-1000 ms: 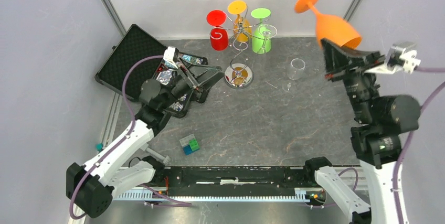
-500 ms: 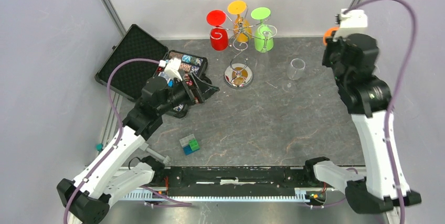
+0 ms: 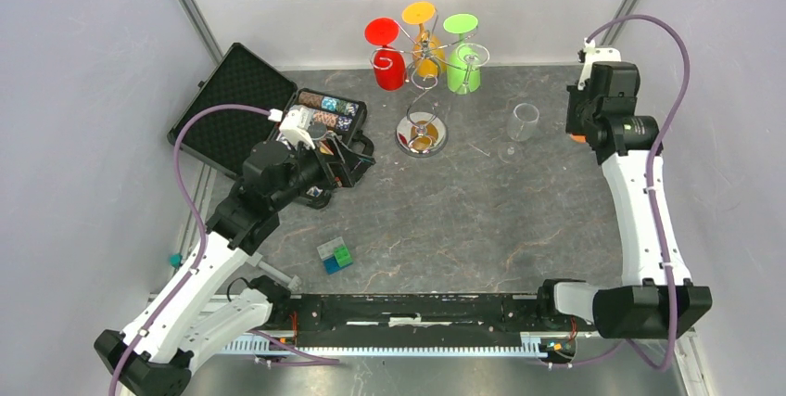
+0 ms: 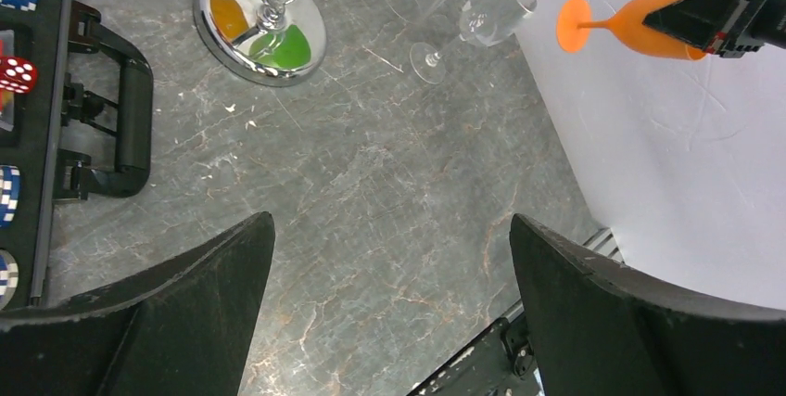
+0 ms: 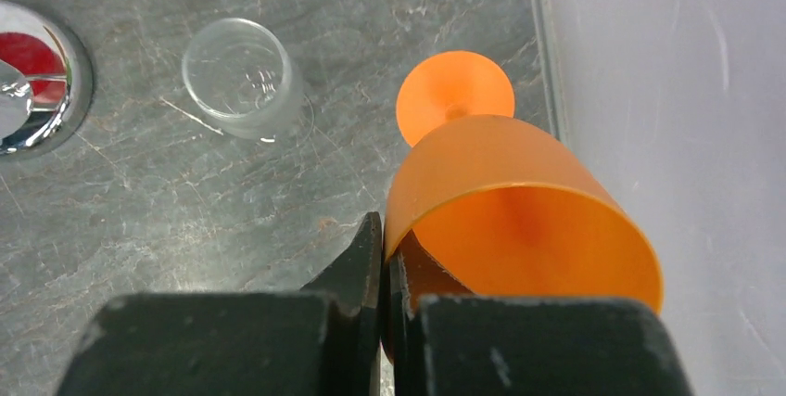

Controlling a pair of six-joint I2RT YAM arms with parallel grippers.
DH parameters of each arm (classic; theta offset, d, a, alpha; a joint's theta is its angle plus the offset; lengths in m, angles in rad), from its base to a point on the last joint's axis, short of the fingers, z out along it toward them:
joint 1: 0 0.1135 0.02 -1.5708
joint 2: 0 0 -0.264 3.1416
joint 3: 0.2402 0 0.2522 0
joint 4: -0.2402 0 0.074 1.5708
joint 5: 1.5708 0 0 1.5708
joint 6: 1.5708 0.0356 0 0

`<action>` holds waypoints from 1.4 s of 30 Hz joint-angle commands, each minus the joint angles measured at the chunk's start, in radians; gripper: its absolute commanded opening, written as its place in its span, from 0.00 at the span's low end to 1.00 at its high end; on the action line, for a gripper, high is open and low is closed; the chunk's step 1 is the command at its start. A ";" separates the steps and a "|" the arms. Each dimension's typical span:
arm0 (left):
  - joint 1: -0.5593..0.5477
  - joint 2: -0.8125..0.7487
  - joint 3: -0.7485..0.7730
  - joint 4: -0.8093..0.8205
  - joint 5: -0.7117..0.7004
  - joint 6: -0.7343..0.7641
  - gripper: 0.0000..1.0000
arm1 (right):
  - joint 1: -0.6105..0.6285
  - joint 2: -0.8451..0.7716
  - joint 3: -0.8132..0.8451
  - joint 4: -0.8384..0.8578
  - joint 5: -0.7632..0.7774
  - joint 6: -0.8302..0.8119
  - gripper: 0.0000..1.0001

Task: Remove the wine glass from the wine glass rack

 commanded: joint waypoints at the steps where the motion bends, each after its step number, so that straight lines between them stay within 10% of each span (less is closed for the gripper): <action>1: 0.004 -0.014 0.031 -0.005 -0.028 0.068 1.00 | -0.060 0.053 -0.041 0.048 -0.163 -0.008 0.00; 29: 0.005 0.004 0.010 -0.006 -0.005 0.071 1.00 | -0.117 0.320 -0.048 0.128 -0.262 0.009 0.00; 42: 0.004 0.012 0.018 -0.021 -0.010 0.074 1.00 | -0.124 0.359 -0.019 0.117 -0.260 0.011 0.17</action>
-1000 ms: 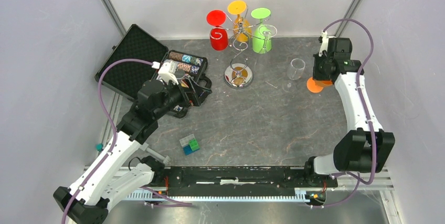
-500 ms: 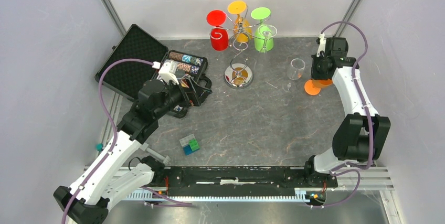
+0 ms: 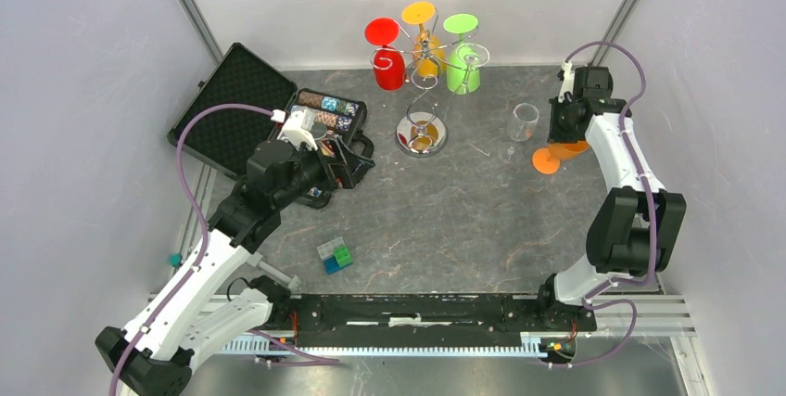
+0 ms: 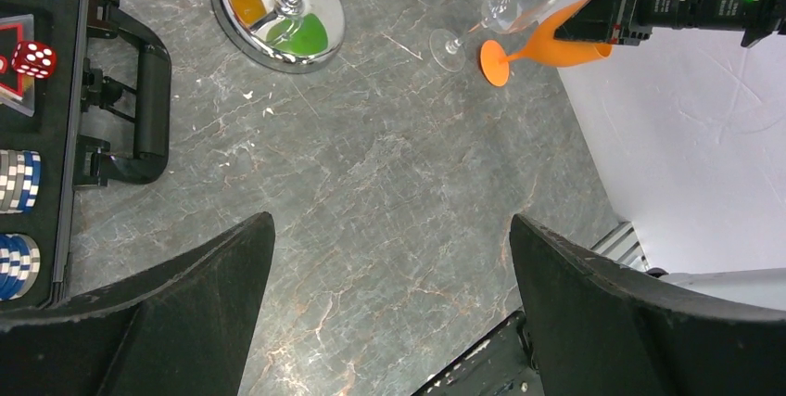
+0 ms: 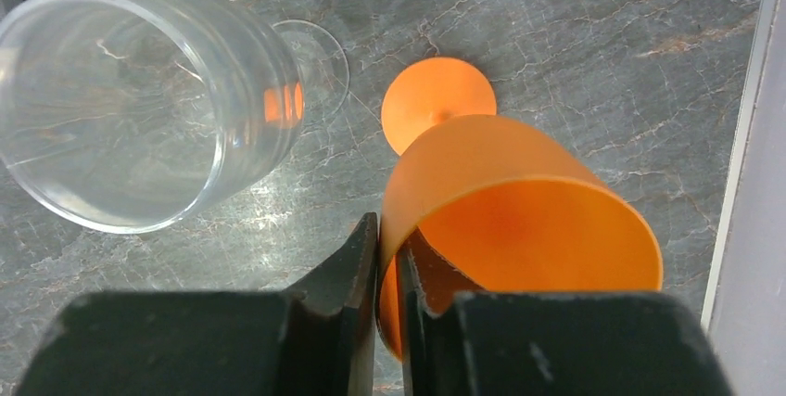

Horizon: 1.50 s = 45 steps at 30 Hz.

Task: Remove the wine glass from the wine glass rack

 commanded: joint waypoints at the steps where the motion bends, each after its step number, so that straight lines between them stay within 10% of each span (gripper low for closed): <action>1: 0.005 -0.002 0.021 0.003 0.004 0.045 1.00 | -0.005 0.006 0.067 0.021 0.005 0.000 0.19; 22: 0.005 -0.031 0.028 0.007 -0.036 0.037 1.00 | -0.004 -0.205 0.139 0.074 -0.108 0.084 0.60; 32: 0.004 -0.052 0.023 0.019 -0.057 0.031 1.00 | 0.057 -0.359 -0.145 0.718 -0.544 0.678 0.65; 45: 0.005 -0.068 0.018 0.008 -0.089 0.044 1.00 | 0.223 -0.263 -0.145 0.943 -0.340 1.018 0.72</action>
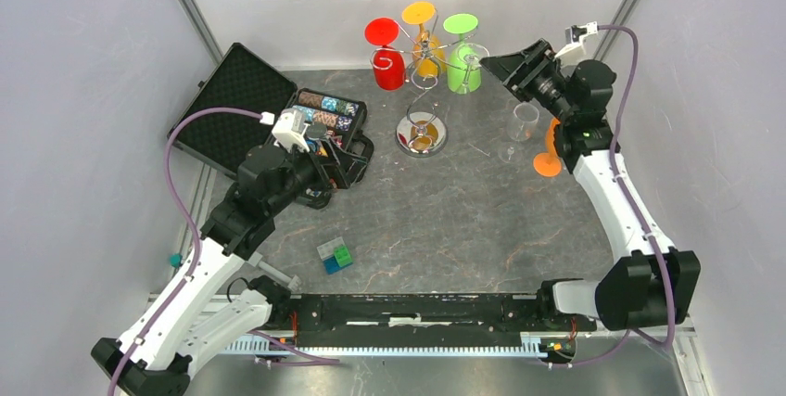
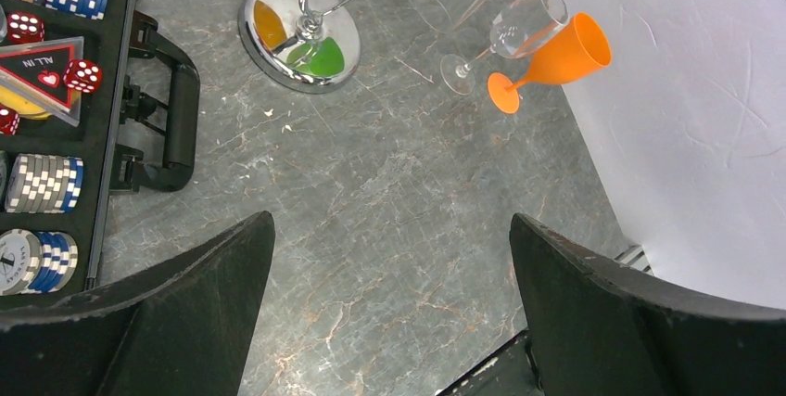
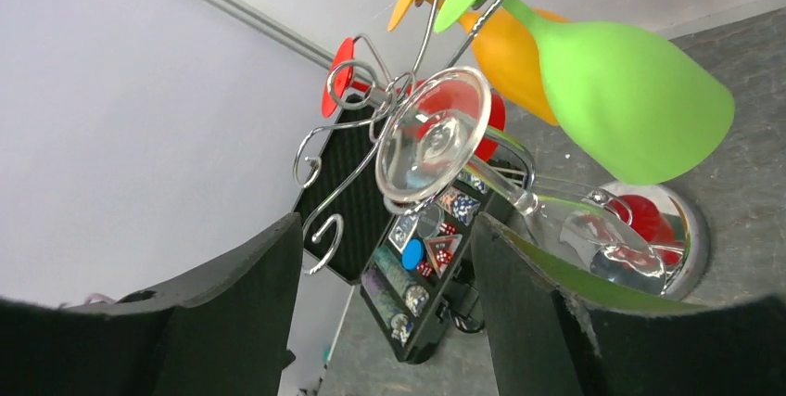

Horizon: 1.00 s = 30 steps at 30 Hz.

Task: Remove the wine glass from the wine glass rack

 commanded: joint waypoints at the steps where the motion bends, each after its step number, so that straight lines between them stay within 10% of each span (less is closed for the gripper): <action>1: 0.005 -0.018 0.017 0.027 -0.031 0.038 1.00 | 0.025 0.047 0.064 0.040 0.116 0.078 0.71; 30: 0.005 -0.071 -0.016 0.040 -0.126 0.027 1.00 | 0.053 0.225 0.299 -0.201 0.195 -0.021 0.54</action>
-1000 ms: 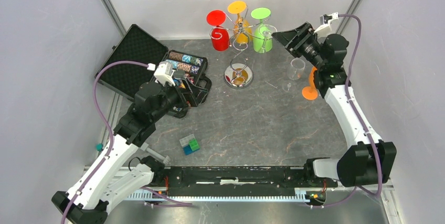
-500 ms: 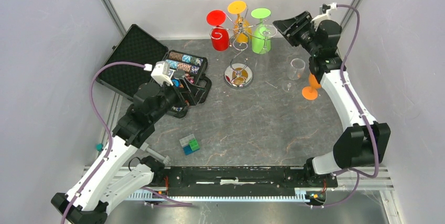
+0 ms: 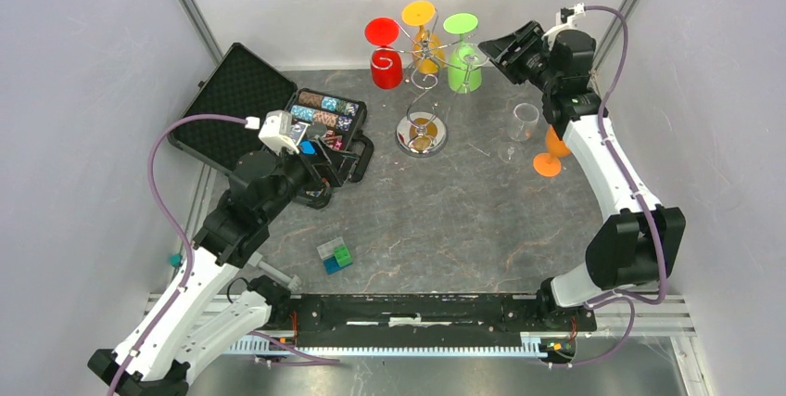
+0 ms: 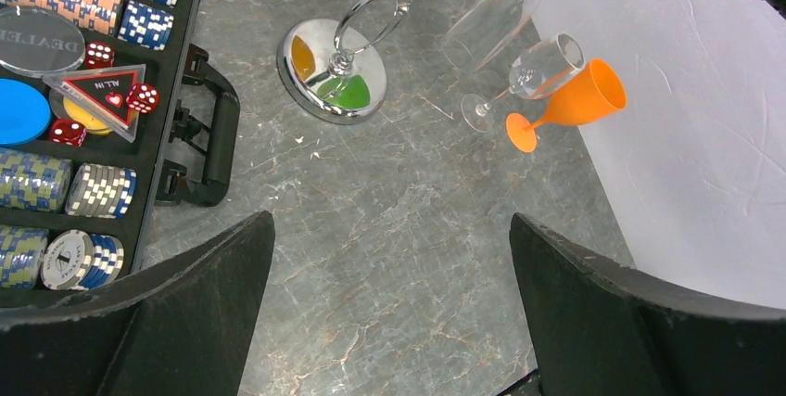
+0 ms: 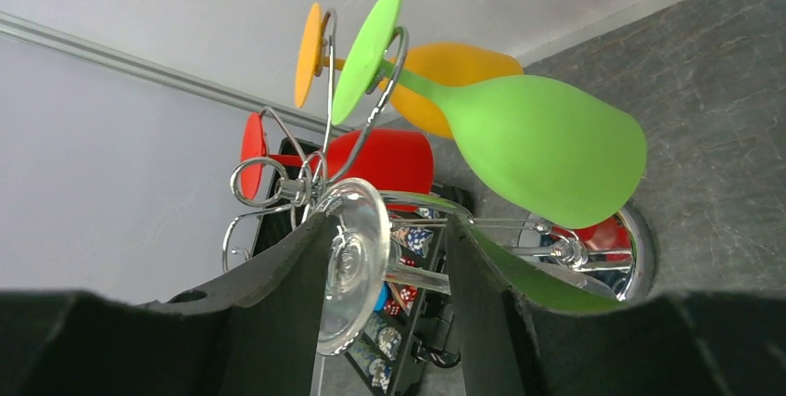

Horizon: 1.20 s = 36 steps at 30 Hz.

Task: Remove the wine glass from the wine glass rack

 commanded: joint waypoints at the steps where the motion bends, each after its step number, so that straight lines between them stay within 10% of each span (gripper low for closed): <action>1: 0.005 -0.011 -0.004 0.040 -0.023 0.026 1.00 | 0.012 0.010 0.040 0.001 0.001 -0.019 0.54; 26: 0.004 -0.029 -0.011 0.036 -0.039 0.032 1.00 | 0.020 -0.048 -0.062 0.183 -0.079 0.148 0.00; 36: 0.004 -0.036 -0.009 0.035 -0.044 0.034 1.00 | 0.021 -0.129 -0.196 0.365 -0.081 0.294 0.00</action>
